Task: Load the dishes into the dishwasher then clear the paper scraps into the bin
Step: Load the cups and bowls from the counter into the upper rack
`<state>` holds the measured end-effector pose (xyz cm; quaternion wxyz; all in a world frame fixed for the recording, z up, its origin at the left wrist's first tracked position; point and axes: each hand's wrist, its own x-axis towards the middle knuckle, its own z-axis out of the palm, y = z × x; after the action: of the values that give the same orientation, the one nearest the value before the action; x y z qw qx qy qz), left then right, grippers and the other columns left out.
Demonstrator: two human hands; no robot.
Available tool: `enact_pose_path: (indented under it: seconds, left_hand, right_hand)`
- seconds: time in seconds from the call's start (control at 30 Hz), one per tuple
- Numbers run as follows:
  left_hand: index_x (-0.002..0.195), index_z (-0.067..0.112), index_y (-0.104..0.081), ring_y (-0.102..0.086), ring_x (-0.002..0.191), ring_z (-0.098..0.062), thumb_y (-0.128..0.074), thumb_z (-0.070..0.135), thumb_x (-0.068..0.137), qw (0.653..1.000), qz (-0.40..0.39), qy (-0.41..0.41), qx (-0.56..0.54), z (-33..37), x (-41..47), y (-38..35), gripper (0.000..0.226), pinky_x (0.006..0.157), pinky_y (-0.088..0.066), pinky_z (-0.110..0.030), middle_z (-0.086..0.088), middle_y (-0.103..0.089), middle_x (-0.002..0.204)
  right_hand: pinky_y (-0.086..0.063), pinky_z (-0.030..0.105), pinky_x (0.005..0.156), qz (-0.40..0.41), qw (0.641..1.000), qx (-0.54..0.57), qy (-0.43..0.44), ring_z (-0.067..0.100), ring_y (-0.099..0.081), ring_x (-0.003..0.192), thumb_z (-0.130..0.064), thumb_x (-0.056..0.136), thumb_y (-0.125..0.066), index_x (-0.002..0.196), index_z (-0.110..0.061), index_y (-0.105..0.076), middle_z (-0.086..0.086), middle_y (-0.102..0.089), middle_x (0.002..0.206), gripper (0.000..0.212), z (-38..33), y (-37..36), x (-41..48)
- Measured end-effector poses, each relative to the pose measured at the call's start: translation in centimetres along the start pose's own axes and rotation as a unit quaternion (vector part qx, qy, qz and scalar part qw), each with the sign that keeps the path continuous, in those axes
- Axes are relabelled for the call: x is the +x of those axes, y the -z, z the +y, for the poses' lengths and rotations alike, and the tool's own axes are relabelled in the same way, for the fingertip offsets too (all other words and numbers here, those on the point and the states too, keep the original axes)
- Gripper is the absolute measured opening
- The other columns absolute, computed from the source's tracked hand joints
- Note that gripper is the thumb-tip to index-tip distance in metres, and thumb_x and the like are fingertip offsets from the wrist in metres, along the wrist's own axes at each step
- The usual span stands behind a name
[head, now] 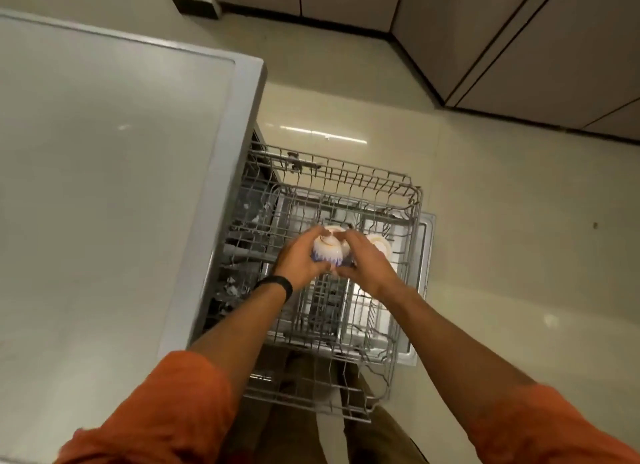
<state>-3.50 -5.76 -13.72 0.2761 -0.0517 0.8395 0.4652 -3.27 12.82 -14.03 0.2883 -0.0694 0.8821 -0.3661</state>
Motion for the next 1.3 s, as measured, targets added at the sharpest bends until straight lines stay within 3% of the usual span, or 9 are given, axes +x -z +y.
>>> enact_pose_path:
  seconds: [0.1,0.2,0.3,0.37,0.47,0.63,0.8,1.0,1.3]
  left_hand:
    - [0.123,0.031,-0.056,-0.062,0.105,-0.017,-0.083,0.007,0.077,0.999,0.022,0.005,0.023,-0.8,2.4,-0.7,0.059,0.083,-0.054,-0.032,0.003,-0.063,0.124]
    - [0.122,0.027,-0.056,-0.06,0.103,-0.019,-0.082,0.003,0.078,0.998,0.021,-0.006,0.051,-1.3,4.5,-1.4,0.057,0.08,-0.053,-0.033,0.002,-0.061,0.125]
    - [0.119,0.026,-0.055,-0.059,0.104,-0.02,-0.081,0.002,0.078,0.996,-0.002,-0.012,0.085,-2.2,5.9,-2.2,0.053,0.07,-0.048,-0.025,0.001,-0.058,0.127]
    - [0.12,0.026,-0.055,-0.058,0.114,-0.024,-0.081,0.003,0.078,0.994,-0.011,-0.017,0.106,-2.8,6.4,-2.6,0.054,0.078,-0.052,-0.029,0.001,-0.055,0.136]
    - [0.123,0.028,-0.056,-0.053,0.129,-0.026,-0.082,0.003,0.077,0.993,-0.02,-0.018,0.111,-3.3,7.2,-2.8,0.059,0.099,-0.053,-0.043,0.003,-0.047,0.151]
    - [0.123,0.023,-0.05,-0.059,0.114,-0.024,-0.077,-0.002,0.08,0.986,-0.041,-0.033,0.156,-3.4,7.3,-2.9,0.056,0.086,-0.048,-0.031,0.001,-0.054,0.137]
    - [0.131,0.027,-0.046,-0.056,0.126,-0.033,-0.08,0.005,0.081,0.979,-0.052,-0.023,0.195,-3.3,7.0,-3.3,0.065,0.103,-0.051,-0.05,-0.002,-0.045,0.153]
    - [0.15,0.026,-0.038,-0.041,0.143,-0.034,-0.075,0.011,0.088,0.964,-0.043,-0.019,0.262,-3.0,5.8,-3.5,0.074,0.111,-0.045,-0.049,-0.005,-0.015,0.169]
    - [0.146,0.027,-0.043,-0.052,0.13,-0.032,-0.072,0.012,0.089,0.972,0.008,-0.025,0.235,0.8,0.6,-2.4,0.066,0.107,-0.047,-0.046,0.0,-0.032,0.161]
  right_hand:
    - [-0.034,0.005,0.078,0.021,0.999,-0.025,0.001,0.015,-0.056,0.112,-0.011,0.081,-0.081,0.137,-0.019,-0.047,0.0,-0.049,0.141,0.067,1.0,-0.8,2.4]
    - [-0.031,0.028,0.089,0.047,0.994,-0.094,-0.011,0.017,-0.057,0.114,-0.021,0.08,-0.082,0.137,-0.023,-0.044,-0.003,-0.052,0.139,0.068,2.2,-1.4,3.9]
    - [-0.031,0.039,0.095,0.046,0.989,-0.134,-0.041,0.019,-0.059,0.117,-0.03,0.081,-0.08,0.134,-0.027,-0.04,-0.005,-0.056,0.137,0.066,3.6,-2.4,4.5]
    - [-0.03,0.044,0.102,0.049,0.988,-0.137,-0.058,0.021,-0.058,0.121,-0.031,0.084,-0.078,0.133,-0.026,-0.04,-0.003,-0.06,0.135,0.062,4.2,-3.0,4.6]
    - [-0.024,0.045,0.111,0.057,0.986,-0.141,-0.071,0.021,-0.056,0.127,-0.031,0.086,-0.077,0.133,-0.025,-0.041,-0.002,-0.063,0.134,0.059,4.8,-3.3,4.8]
    - [-0.018,0.052,0.121,0.041,0.983,-0.162,-0.079,0.022,-0.056,0.129,-0.029,0.087,-0.075,0.133,-0.026,-0.038,-0.002,-0.059,0.14,0.059,5.1,-3.9,5.0]
    - [-0.023,0.055,0.119,0.024,0.985,-0.136,-0.101,0.026,-0.054,0.13,-0.026,0.086,-0.075,0.139,-0.024,-0.034,0.002,-0.054,0.144,0.067,4.5,-3.9,5.3]
    - [-0.023,0.054,0.122,0.007,0.98,-0.183,-0.079,0.026,-0.045,0.141,-0.036,0.086,-0.077,0.152,-0.024,-0.025,0.003,-0.044,0.155,0.086,5.2,-3.8,4.4]
    - [-0.025,0.053,0.122,0.034,0.982,-0.18,-0.035,0.024,-0.041,0.144,-0.032,0.087,-0.074,0.156,-0.022,-0.028,0.001,-0.04,0.158,0.083,1.5,-0.6,0.4]
